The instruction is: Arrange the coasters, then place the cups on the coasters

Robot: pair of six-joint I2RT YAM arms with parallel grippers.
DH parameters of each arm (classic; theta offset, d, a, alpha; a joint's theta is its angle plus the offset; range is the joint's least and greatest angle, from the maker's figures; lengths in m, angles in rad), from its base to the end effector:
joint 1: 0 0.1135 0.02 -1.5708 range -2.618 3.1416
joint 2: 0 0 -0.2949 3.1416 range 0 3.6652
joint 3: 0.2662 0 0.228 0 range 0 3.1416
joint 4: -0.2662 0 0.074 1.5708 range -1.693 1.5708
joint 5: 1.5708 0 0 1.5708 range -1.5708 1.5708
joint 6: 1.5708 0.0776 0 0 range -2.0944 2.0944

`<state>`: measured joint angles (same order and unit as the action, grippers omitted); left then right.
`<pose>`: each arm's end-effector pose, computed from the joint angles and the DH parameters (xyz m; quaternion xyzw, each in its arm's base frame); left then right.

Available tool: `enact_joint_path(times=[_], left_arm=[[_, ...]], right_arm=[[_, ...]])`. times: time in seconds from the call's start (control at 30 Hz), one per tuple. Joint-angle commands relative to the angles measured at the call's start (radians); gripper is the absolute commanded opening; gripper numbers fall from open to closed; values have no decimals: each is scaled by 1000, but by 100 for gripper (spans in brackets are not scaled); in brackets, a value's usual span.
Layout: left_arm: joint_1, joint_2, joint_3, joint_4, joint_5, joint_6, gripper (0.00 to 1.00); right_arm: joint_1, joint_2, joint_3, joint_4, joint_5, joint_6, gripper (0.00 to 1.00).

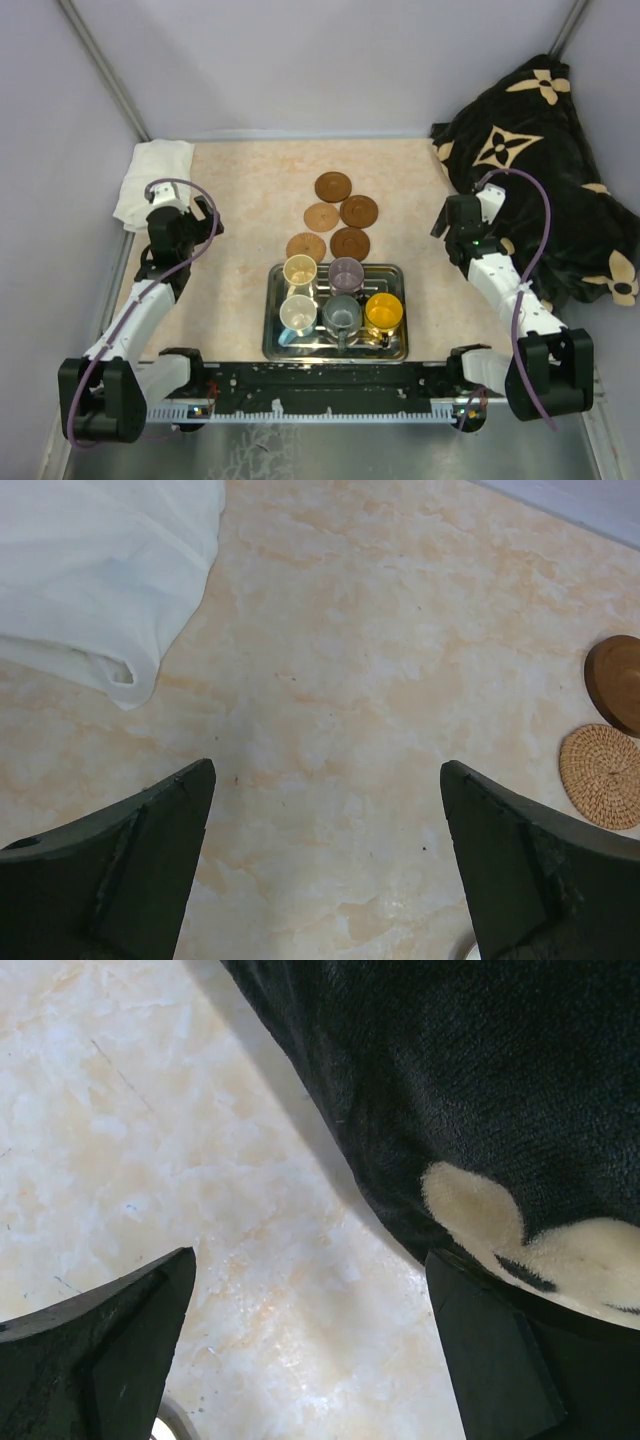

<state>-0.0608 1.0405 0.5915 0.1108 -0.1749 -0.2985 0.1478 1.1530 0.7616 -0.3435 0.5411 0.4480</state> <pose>0.2373 -0.0009 0.2765 -0.1465 0.8012 -0.0328 0.5793 0.2342 -0.0055 0.2603 0.2390 0.8546 -0.1187 0.4456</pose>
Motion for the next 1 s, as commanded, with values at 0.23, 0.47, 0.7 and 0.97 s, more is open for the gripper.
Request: enact_joint_path(times=[0.23, 0.47, 0.7, 0.97], left_arm=[[2, -1, 30, -6, -20, 0, 100], [1, 4, 38, -9, -19, 1, 100], [-3, 15, 59, -6, 26, 18, 100], [-179, 170, 176, -8, -25, 98, 100]], right_arm=[[8, -14, 42, 21, 13, 2, 99], [7, -24, 40, 30, -3, -6, 99], [8, -44, 10, 89, -149, -65, 99], [25, 30, 71, 181, -321, -122, 99]])
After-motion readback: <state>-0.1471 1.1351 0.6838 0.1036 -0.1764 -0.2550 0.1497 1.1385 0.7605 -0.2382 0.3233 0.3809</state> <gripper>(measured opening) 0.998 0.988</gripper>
